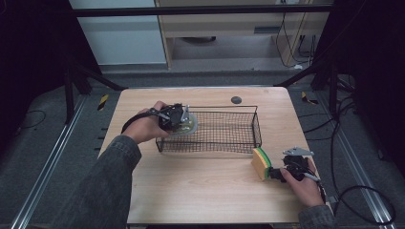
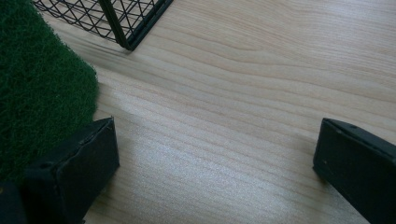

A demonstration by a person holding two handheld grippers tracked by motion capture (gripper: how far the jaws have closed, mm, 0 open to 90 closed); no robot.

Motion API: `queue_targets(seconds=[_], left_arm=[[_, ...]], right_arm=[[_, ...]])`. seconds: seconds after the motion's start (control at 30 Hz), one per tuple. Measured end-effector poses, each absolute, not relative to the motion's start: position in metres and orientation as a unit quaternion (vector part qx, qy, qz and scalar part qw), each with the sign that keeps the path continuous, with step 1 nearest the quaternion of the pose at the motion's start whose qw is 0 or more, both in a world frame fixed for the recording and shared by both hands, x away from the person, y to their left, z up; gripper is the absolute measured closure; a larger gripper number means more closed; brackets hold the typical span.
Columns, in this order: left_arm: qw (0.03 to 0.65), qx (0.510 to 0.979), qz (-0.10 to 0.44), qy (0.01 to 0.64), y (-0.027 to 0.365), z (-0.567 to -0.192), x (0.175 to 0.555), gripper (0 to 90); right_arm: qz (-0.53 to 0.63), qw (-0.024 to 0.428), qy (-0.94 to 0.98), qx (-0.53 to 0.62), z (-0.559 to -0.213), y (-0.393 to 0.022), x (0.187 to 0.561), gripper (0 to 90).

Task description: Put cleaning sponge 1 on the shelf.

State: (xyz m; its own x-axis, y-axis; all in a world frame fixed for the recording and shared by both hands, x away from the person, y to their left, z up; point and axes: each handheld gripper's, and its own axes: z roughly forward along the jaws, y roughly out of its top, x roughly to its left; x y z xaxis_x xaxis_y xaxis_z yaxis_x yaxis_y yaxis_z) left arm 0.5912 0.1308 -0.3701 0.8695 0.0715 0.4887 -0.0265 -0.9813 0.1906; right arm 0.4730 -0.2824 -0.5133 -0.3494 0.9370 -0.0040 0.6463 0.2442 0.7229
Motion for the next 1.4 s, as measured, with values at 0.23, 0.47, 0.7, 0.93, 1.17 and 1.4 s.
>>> queue_targets(seconds=[0.23, 0.47, 0.7, 0.93, 1.17, 1.4], left_arm=[[0.090, 0.964, 0.249, 0.015, 0.131, -0.376, 0.594, 70.7], [0.092, 0.966, 0.242, 0.021, 0.133, -0.382, 0.596, 70.7], [0.090, 0.968, 0.231, 0.026, 0.134, -0.390, 0.598, 70.7], [0.086, 0.971, 0.222, 0.026, 0.134, -0.396, 0.603, 70.7], [0.081, 0.974, 0.211, 0.032, 0.133, -0.404, 0.605, 70.6], [0.077, 0.975, 0.208, 0.029, 0.133, -0.407, 0.609, 70.6]], right_arm=[[0.322, 0.226, 0.756, 0.524, -0.513, -0.282, 0.473, 0.5], [0.322, 0.225, 0.755, 0.524, -0.513, -0.282, 0.473, 0.4], [0.322, 0.226, 0.756, 0.524, -0.513, -0.282, 0.473, 0.4], [0.322, 0.225, 0.755, 0.524, -0.513, -0.282, 0.473, 0.4], [0.322, 0.225, 0.755, 0.524, -0.513, -0.282, 0.473, 0.5], [0.322, 0.226, 0.756, 0.524, -0.513, -0.282, 0.473, 0.4]])
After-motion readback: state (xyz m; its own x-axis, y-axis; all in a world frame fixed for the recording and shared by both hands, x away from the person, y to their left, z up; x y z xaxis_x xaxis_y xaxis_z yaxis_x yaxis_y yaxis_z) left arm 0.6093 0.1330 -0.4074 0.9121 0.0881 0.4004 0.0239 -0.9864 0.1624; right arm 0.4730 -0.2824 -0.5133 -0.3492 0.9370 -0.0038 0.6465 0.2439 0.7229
